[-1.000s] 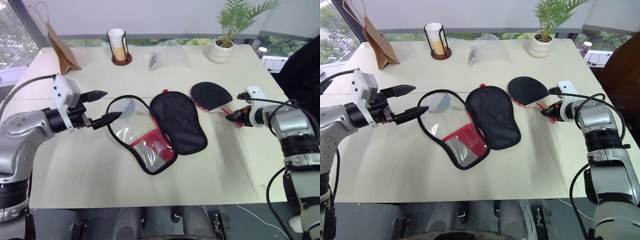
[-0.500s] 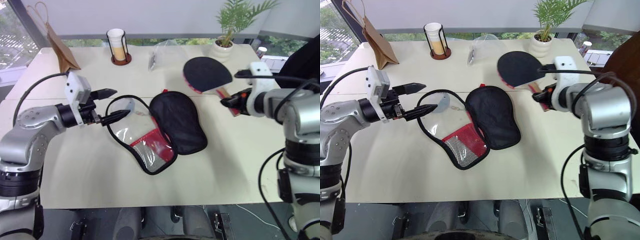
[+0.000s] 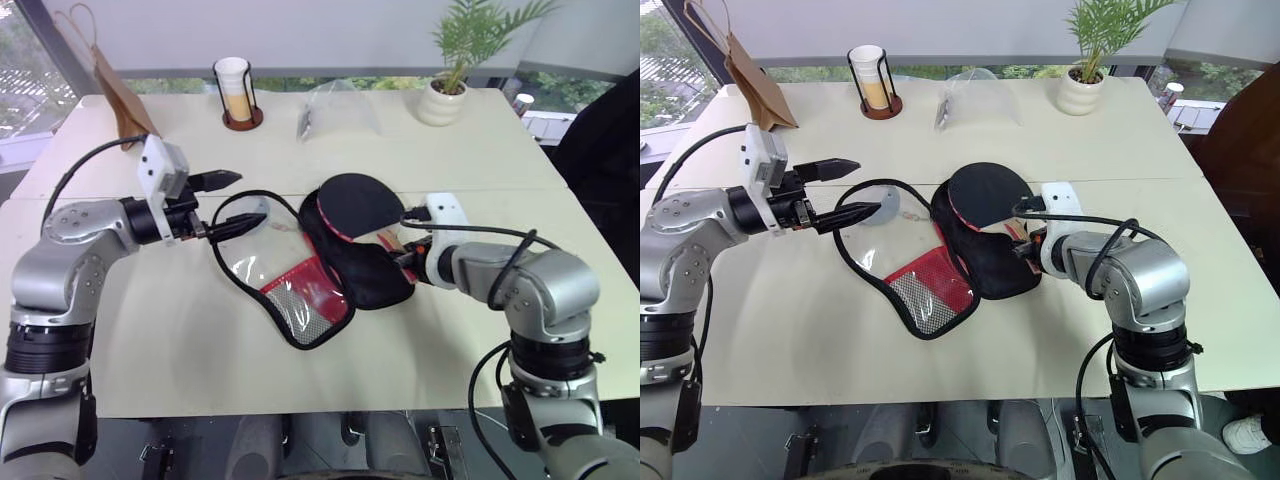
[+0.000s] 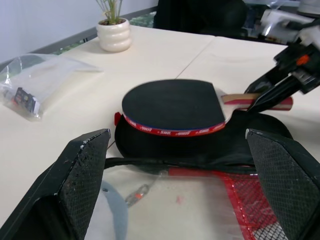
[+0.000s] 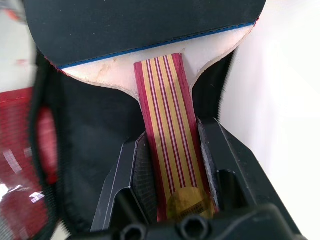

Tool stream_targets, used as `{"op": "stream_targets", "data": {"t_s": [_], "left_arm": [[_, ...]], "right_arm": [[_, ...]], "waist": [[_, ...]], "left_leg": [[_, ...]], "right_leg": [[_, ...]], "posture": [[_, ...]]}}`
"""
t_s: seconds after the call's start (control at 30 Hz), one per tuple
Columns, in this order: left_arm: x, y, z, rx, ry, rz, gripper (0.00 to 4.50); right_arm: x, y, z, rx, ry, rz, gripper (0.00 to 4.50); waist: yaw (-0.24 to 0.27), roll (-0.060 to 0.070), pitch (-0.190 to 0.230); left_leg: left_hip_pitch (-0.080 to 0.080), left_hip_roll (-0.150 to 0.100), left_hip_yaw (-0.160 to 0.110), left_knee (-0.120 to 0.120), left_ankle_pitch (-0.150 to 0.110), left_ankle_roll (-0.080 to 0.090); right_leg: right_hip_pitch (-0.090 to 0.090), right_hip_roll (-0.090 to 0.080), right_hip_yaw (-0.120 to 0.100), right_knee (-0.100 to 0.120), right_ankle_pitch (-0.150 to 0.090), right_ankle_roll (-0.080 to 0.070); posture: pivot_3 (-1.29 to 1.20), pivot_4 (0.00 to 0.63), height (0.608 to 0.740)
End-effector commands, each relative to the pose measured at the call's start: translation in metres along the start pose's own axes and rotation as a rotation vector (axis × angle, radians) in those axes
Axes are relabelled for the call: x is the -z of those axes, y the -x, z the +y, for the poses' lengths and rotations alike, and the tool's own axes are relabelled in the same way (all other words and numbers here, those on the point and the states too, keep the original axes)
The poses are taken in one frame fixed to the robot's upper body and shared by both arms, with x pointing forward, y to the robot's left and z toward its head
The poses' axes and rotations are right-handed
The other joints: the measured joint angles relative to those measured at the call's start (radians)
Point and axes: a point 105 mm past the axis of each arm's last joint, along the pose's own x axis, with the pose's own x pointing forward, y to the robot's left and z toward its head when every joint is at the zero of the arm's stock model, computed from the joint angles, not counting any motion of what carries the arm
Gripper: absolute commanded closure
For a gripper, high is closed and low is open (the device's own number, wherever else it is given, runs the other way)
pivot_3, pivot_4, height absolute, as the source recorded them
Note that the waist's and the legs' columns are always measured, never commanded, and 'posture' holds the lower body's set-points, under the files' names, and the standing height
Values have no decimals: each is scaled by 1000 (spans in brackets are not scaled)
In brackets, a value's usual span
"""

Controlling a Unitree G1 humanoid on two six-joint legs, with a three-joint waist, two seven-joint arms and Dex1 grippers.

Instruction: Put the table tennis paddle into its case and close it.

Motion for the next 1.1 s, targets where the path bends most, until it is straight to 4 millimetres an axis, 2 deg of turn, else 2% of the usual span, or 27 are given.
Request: {"op": "stream_targets", "data": {"t_s": [0.03, 0.33, 0.73, 0.97, 1.1], "left_arm": [[-9, 2, -1, 0, -41, -14, 0], [-5, 2, -4, 1, -27, -6, 0], [-4, 5, -6, -10, -19, 3, 0], [-4, 8, -5, -27, -20, 7, 0], [-5, 9, -6, -30, -21, 8, 0]], "right_arm": [[-10, 6, 3, 0, -10, -44, 3590], [0, 2, 11, -22, -63, 8, 3590], [-6, -1, 26, -52, -81, 53, 3590], [-2, -1, 35, -88, -62, 94, 3590], [0, 0, 36, -96, -32, 112, 1654]], "waist": [[0, 0, 0], [-1, 0, 0], [-4, 0, 0], [-5, 0, 0], [-5, 0, 0]], "left_leg": [[0, 0, 0, 0, 0, 0], [0, 0, 0, 0, 0, 0], [0, 1, -1, 0, 0, 0], [0, 1, -1, 0, 0, 0], [0, 1, -1, 0, 0, 1]], "right_leg": [[0, 0, 0, 0, 0, 0], [0, 0, 0, 0, 0, 0], [1, 1, 0, 0, 0, 0], [1, 1, 0, 0, 1, 1], [1, 1, 0, -1, 0, 0]], "posture": [[0, 150, 735], [0, 150, 735], [0, 150, 735], [0, 150, 735], [0, 150, 735]]}}
